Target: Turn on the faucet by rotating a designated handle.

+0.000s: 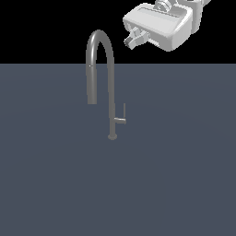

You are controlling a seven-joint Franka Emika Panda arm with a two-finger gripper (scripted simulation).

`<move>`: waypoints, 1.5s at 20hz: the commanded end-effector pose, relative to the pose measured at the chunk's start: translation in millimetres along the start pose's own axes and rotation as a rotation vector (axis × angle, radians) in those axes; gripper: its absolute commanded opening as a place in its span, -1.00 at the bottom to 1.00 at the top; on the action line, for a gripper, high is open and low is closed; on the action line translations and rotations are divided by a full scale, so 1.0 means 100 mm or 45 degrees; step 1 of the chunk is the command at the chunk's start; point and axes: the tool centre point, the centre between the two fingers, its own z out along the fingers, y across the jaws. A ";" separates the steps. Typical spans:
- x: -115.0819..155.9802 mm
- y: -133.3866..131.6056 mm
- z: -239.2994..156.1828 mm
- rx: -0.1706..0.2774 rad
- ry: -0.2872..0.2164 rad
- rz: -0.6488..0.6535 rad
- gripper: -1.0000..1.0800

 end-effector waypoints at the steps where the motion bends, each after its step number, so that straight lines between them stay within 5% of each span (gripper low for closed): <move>1: 0.19 -0.01 0.04 0.074 -0.056 0.068 -1.00; 19: 1.38 0.10 0.59 0.587 -0.457 0.555 -1.00; 30: 1.71 0.16 0.90 0.761 -0.595 0.720 -1.00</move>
